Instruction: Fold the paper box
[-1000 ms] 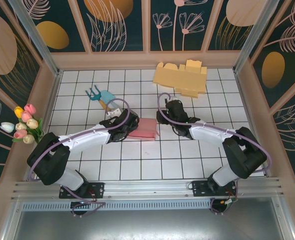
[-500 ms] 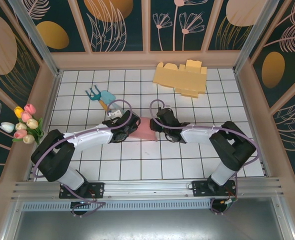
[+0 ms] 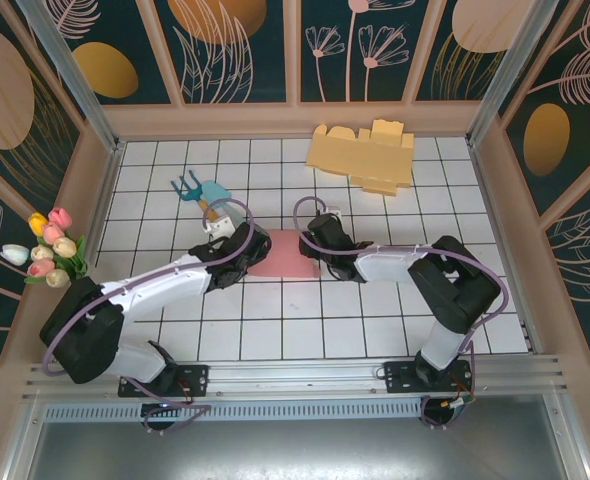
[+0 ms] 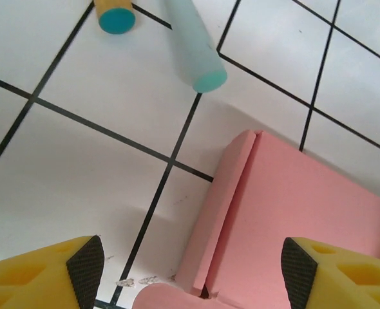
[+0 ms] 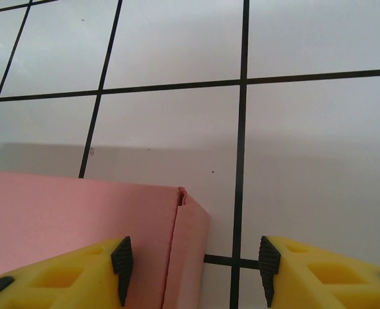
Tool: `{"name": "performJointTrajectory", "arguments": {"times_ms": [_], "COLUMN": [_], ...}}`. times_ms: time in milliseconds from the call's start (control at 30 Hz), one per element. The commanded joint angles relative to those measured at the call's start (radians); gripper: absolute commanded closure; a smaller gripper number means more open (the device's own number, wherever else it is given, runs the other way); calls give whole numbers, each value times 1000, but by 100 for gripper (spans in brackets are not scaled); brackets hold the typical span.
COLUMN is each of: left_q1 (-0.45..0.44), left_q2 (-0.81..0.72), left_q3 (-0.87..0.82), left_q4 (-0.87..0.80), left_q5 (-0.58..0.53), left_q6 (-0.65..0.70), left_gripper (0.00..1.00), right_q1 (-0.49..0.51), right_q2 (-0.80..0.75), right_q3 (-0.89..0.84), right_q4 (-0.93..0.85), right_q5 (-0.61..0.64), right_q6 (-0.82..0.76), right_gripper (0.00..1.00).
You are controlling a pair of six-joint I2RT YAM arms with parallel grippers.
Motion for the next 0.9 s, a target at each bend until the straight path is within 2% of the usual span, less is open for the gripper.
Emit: {"name": "performJointTrajectory", "arguments": {"times_ms": [0,100,233,500,600,667,733,800,867], "left_q1": [-1,-1,-1,-1,-1,-1,0,-3,-4], "left_q2": [-44,-80,-77,-32,3,36,73,110,143], "left_q3": [-120,-225,-239,-125,-61,-8,52,104,136], "left_q4": [237,422,430,228,140,59,-55,-118,-144], "left_q5": [91,118,72,6,43,64,40,40,71], "left_q6": [149,197,199,48,-14,-60,-125,-133,-141], "left_gripper": [25,25,24,18,18,12,6,2,2], "right_q1": [-3,-4,-5,-4,-5,-5,-5,-5,-5], "right_q2": [42,40,33,35,24,20,19,18,15], "right_q3": [1,-15,-43,-62,-86,-94,-92,-94,-99], "right_q4": [-25,-7,28,49,80,92,91,91,96], "right_q5": [-26,-47,-82,-82,-97,-108,-109,-103,-106], "right_q6": [-63,-65,-71,-72,-62,-59,-62,-62,-62], "right_gripper": [42,43,43,43,43,43,43,43,43]}}
